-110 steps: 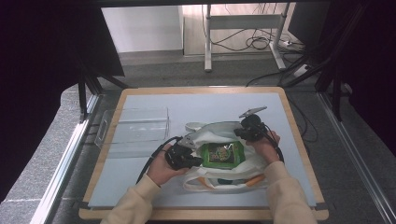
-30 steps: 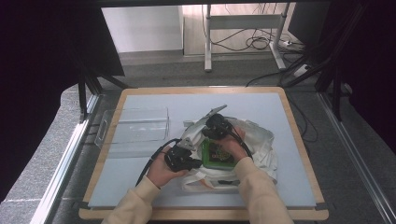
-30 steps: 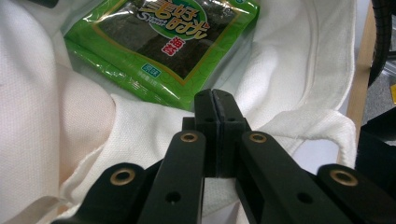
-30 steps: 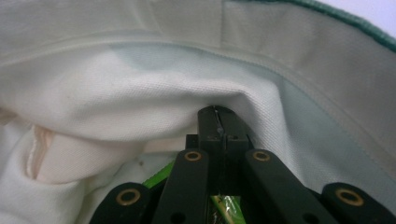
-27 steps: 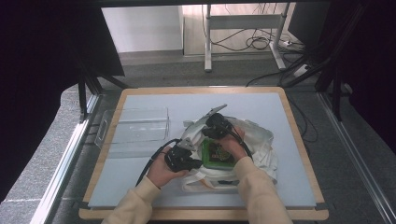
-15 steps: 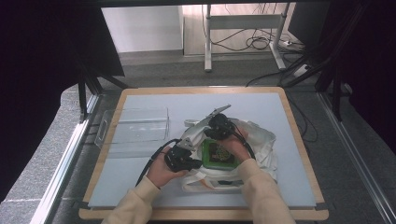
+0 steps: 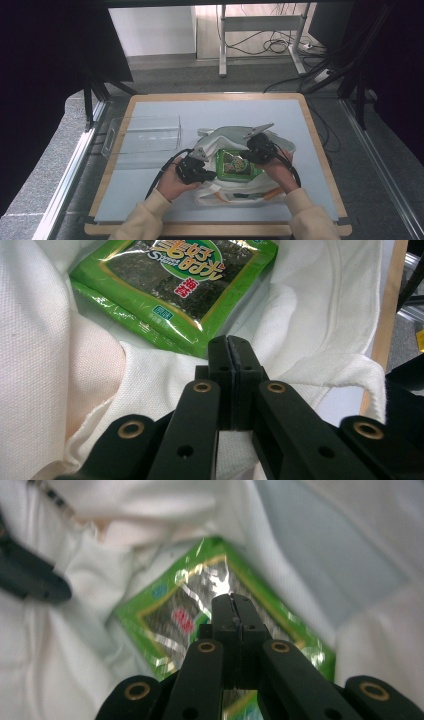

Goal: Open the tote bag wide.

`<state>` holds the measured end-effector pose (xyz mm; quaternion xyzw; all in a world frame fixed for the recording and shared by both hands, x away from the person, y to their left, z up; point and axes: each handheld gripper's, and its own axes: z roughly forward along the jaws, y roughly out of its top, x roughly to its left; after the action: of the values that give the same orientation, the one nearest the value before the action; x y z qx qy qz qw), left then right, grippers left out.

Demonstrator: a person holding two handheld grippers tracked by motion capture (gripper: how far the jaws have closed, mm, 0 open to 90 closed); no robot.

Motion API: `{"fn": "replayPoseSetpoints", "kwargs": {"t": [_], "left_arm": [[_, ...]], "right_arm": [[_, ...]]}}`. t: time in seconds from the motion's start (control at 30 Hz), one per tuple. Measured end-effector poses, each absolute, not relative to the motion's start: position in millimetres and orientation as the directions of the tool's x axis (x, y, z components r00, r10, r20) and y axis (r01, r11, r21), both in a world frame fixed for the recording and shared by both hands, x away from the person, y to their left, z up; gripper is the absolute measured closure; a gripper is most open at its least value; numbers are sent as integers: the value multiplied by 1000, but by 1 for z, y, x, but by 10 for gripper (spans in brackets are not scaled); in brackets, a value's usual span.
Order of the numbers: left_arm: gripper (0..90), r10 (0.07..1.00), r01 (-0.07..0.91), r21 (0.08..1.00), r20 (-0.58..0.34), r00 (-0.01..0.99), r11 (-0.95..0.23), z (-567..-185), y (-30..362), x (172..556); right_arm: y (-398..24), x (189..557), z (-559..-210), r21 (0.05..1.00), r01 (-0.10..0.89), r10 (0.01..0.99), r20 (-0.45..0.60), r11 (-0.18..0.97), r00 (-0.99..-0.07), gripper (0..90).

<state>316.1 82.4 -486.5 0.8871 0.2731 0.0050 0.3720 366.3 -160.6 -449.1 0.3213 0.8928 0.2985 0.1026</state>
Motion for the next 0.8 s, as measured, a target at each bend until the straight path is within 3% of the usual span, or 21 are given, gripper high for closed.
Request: {"fn": "replayPoseSetpoints", "kwargs": {"t": [0.37, 0.8], "left_arm": [[898, 488, 478, 661, -189, 852, -578, -486, 82, 316], [897, 492, 480, 662, -188, 850, -576, -488, 82, 315]], "right_arm": [[-187, 346, -453, 533, 560, 658, 8, 634, -753, 892], [-197, 327, -468, 388, 592, 637, 15, 707, -771, 892]]}}
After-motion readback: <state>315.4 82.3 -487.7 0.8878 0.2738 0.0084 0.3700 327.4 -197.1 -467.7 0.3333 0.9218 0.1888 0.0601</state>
